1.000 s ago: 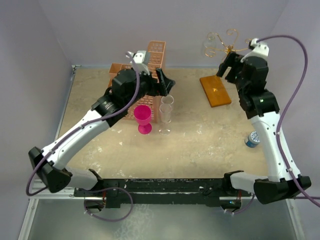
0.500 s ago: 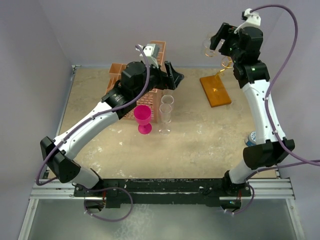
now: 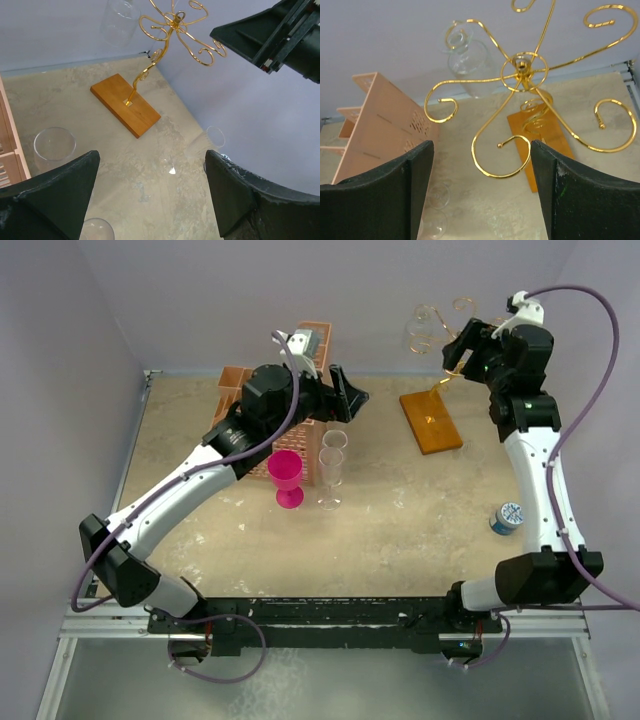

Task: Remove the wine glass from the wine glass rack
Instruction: Adjust the wine rack at the center of the board.

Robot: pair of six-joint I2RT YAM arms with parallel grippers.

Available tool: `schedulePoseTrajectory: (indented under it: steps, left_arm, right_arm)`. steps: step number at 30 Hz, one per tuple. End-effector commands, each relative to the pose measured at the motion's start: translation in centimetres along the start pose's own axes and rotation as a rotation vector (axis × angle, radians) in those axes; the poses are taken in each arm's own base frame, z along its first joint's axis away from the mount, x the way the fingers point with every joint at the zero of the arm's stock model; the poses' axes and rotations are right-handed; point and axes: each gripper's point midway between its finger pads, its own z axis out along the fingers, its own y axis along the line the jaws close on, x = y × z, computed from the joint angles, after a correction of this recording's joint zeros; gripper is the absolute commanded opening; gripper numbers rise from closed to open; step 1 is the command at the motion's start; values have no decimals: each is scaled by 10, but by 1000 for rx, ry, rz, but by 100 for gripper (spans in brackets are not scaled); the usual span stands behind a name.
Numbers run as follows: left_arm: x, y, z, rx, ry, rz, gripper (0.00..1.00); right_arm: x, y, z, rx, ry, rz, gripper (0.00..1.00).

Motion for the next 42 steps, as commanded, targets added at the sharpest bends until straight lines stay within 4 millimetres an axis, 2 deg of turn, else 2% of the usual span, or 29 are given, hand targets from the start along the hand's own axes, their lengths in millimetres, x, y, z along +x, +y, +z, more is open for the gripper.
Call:
schedulePoseTrajectory:
  steps: [1, 4, 6, 11, 17, 22, 31, 40, 42]
  left_arm:
    - [-30, -16, -19, 55, -73, 19, 83]
    - [-31, -17, -21, 55, -72, 17, 83]
    - [-32, -16, -21, 48, -72, 16, 83]
    - [-34, -15, -15, 38, -77, 8, 83]
    - [-35, -17, -11, 44, -77, 4, 83]
    - [-35, -19, -8, 53, -76, -5, 82]
    - [-37, -18, -8, 45, -78, 21, 82]
    - [-37, -19, -1, 53, -76, 17, 82]
    - [-39, -20, 1, 53, -80, 13, 82]
  right_arm:
    - [5, 0, -3, -39, -8, -8, 76]
    - [13, -14, 5, -12, 13, 4, 68]
    - [14, -20, 7, -9, 17, 14, 66]
    - [20, -20, 16, -58, 30, 40, 56]
    - [22, -16, 25, -94, 34, 64, 51]
    - [32, -27, 37, -39, 76, 78, 33]
    - [40, -39, 25, 5, 91, 41, 18]
    - [34, -45, 11, -69, 97, 7, 0]
    - [36, -49, 10, -87, 109, -3, 0]
